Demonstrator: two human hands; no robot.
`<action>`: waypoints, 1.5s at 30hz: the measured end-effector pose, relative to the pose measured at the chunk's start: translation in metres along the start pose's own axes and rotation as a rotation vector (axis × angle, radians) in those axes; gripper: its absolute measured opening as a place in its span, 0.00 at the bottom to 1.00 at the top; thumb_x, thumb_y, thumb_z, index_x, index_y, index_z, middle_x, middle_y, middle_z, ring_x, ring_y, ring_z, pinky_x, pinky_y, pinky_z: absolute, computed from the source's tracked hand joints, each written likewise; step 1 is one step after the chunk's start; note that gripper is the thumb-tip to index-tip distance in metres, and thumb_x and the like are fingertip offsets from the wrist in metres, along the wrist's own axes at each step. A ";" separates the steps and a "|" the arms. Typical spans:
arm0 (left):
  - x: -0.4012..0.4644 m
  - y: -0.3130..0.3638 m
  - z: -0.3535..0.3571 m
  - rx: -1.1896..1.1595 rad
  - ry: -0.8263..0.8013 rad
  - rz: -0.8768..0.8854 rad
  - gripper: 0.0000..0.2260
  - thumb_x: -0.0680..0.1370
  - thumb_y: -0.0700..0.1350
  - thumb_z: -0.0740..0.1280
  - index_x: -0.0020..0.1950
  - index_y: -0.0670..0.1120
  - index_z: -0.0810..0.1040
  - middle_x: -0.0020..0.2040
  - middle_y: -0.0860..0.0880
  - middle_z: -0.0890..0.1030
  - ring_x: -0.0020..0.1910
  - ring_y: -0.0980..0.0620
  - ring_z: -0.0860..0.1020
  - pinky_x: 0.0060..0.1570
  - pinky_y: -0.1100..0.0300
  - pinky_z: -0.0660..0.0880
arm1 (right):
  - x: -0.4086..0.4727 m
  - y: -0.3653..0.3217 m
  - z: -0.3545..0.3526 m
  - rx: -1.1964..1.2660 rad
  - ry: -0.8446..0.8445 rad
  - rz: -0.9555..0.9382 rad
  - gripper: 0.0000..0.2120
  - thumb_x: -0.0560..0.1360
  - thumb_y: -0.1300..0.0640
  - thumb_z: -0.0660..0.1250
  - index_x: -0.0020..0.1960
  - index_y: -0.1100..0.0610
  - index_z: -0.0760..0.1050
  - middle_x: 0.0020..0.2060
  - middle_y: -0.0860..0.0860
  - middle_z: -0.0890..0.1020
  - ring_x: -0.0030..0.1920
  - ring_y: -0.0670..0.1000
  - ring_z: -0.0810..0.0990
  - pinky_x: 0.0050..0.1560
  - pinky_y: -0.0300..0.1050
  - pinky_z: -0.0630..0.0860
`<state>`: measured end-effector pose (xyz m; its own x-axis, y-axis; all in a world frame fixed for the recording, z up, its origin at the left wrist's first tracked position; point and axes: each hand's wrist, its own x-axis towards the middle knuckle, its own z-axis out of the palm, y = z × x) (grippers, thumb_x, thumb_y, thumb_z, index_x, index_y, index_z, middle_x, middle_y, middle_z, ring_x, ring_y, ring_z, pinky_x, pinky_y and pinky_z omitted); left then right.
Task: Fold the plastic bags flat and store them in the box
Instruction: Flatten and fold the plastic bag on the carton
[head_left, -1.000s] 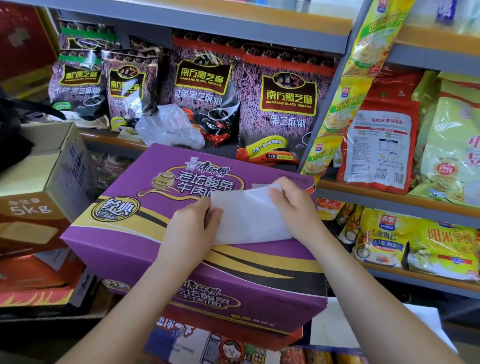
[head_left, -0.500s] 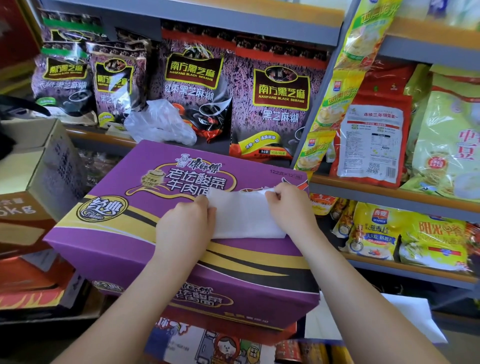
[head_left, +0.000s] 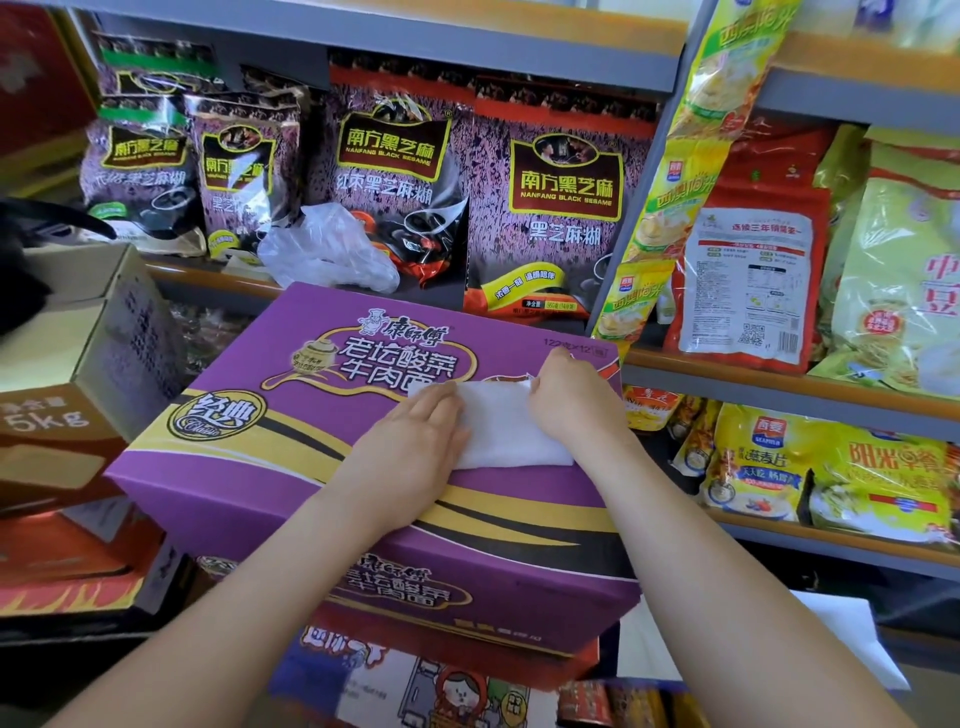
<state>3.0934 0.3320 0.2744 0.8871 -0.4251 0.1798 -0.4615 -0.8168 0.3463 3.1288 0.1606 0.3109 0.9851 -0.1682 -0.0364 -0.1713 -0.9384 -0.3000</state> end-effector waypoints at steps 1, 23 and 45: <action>0.000 0.001 0.000 0.034 0.000 -0.014 0.39 0.70 0.64 0.37 0.71 0.43 0.63 0.75 0.47 0.60 0.73 0.48 0.59 0.70 0.58 0.57 | -0.005 -0.002 0.000 -0.064 0.046 -0.001 0.14 0.79 0.58 0.58 0.62 0.61 0.65 0.54 0.59 0.79 0.54 0.60 0.78 0.41 0.47 0.69; 0.021 0.024 -0.018 0.330 -0.119 -0.053 0.25 0.81 0.54 0.43 0.75 0.43 0.53 0.76 0.45 0.56 0.74 0.49 0.55 0.73 0.55 0.46 | -0.025 0.022 0.017 -0.198 -0.160 -0.419 0.27 0.82 0.47 0.43 0.77 0.56 0.41 0.77 0.51 0.42 0.76 0.49 0.41 0.75 0.47 0.39; -0.070 0.010 -0.010 0.313 0.017 0.042 0.35 0.70 0.72 0.52 0.56 0.43 0.75 0.61 0.40 0.77 0.58 0.40 0.77 0.54 0.48 0.74 | -0.050 0.042 0.009 -0.102 -0.191 -0.733 0.26 0.79 0.42 0.53 0.74 0.51 0.58 0.75 0.46 0.56 0.76 0.48 0.50 0.73 0.46 0.45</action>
<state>3.0270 0.3577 0.2749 0.8659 -0.4568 0.2039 -0.4733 -0.8800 0.0387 3.0725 0.1324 0.2913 0.8315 0.5547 -0.0289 0.5358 -0.8147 -0.2217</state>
